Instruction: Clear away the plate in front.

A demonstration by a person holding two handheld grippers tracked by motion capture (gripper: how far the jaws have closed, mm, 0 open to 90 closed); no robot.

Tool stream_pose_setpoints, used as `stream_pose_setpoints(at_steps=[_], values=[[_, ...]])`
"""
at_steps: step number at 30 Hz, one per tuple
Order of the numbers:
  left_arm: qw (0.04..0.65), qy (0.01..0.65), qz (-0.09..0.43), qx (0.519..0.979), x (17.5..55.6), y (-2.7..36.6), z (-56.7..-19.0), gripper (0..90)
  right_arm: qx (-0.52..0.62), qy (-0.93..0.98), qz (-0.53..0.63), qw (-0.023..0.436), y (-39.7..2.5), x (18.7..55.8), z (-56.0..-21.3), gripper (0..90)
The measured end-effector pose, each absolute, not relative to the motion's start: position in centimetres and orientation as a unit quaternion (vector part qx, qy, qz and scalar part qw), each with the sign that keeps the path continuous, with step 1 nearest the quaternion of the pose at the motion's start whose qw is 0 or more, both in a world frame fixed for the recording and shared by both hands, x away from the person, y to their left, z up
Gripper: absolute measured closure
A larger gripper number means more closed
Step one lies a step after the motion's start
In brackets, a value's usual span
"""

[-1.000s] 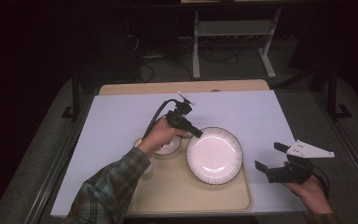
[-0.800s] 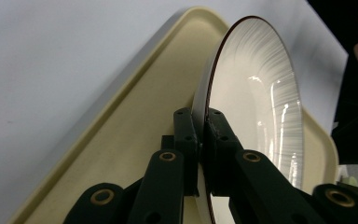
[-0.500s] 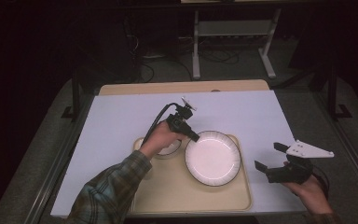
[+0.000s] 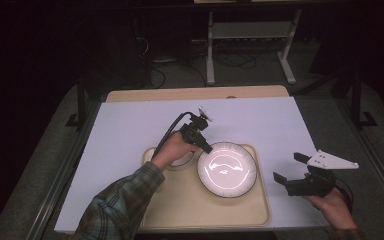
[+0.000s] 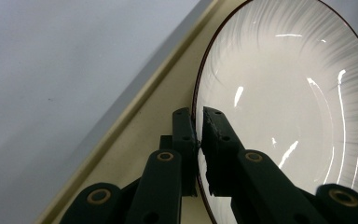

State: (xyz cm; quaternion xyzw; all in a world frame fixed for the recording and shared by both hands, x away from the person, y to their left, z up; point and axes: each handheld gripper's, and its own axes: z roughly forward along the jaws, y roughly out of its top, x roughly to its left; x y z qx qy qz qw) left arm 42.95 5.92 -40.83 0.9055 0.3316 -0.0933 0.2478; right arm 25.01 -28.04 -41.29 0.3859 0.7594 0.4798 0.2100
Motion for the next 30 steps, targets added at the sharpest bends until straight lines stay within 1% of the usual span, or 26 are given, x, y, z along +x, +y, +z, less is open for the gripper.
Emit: stream_pose_setpoints(at_steps=[5,6,10,15,19,22,25,30], values=[[0.242,0.328,-0.079,0.91,42.9,5.8,-40.8,83.4,0.385,0.76,0.48,0.21,-28.0,25.0,-41.3,0.0],[0.24,0.326,-0.077,0.911,42.9,5.8,-40.9,82.0,0.384,0.76,0.48,0.21,-28.0,25.0,-41.3,0.0],[0.243,0.324,-0.073,0.911,42.9,5.9,-40.8,81.5,0.384,0.76,0.48,0.21,-28.0,25.0,-41.3,0.0],[0.251,0.319,-0.061,0.912,42.7,5.7,-40.4,77.0,0.386,0.759,0.48,0.211,-28.1,24.8,-41.3,0.0],[0.268,0.318,-0.054,0.908,42.6,5.9,-39.8,73.5,0.387,0.759,0.48,0.211,-28.1,24.8,-41.3,0.0],[0.277,0.317,-0.041,0.906,42.6,6.1,-39.2,68.4,0.386,0.759,0.48,0.211,-28.1,24.8,-41.3,0.0],[0.291,0.309,-0.033,0.905,42.3,6.1,-38.7,58.9,0.384,0.759,0.481,0.211,-28.0,24.9,-41.2,0.0],[0.321,0.288,-0.003,0.902,41.6,6.3,-37.7,42.0,0.382,0.761,0.481,0.209,-27.9,25.1,-41.3,0.0]])
